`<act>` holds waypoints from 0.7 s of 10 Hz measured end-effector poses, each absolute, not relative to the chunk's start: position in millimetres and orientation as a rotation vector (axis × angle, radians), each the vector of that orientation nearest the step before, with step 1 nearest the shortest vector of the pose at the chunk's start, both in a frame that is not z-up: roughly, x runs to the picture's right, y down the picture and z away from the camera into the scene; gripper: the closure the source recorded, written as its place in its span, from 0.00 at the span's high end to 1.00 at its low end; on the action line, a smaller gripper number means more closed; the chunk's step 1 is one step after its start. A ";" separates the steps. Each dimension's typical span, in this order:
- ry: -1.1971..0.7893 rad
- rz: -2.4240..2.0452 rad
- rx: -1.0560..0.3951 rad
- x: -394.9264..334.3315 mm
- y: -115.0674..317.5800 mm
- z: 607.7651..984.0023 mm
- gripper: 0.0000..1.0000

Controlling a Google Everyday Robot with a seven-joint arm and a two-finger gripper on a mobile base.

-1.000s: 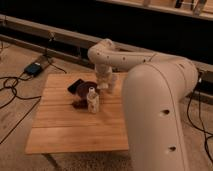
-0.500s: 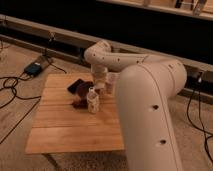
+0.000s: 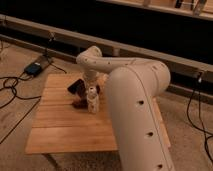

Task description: Place the white sponge in the ceramic bowl

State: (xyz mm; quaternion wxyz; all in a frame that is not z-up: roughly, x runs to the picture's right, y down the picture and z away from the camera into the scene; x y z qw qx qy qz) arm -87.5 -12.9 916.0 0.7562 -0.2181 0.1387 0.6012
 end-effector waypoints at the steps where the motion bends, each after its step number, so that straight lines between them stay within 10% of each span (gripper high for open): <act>1: 0.293 1.298 -0.477 -92.0 -12.9 918.5 0.00; 7: 0.275 1.267 -0.491 -99.3 -12.8 923.4 0.49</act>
